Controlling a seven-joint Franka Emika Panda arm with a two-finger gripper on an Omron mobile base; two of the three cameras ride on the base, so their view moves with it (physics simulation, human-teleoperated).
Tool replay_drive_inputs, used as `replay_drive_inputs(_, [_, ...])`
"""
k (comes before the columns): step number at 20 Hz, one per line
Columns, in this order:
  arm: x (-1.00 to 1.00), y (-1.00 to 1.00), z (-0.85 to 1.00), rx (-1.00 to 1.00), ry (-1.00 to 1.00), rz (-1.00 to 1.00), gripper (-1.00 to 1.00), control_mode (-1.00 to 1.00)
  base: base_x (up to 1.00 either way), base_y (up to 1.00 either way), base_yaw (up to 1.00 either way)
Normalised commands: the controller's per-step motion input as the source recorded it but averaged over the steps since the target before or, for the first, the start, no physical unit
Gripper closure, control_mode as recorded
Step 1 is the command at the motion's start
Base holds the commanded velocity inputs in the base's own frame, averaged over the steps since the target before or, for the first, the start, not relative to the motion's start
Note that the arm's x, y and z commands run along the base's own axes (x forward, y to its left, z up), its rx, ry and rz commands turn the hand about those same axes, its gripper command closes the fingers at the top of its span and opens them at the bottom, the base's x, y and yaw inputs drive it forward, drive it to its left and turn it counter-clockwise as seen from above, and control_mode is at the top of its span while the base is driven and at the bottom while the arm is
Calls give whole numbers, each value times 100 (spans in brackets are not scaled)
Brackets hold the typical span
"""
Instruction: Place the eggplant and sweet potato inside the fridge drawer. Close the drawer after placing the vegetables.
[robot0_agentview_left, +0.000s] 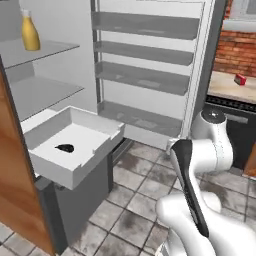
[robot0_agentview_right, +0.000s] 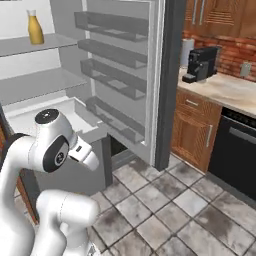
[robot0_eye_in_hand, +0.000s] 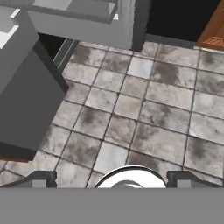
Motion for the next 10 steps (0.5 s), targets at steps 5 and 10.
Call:
replay_drive_inputs(5, [0,0,0,0,0,0,-100,100,-53,-16,-74])
replay_drive_inputs(10, [0,0,0,0,0,0,-100,100,-9,-79,-54])
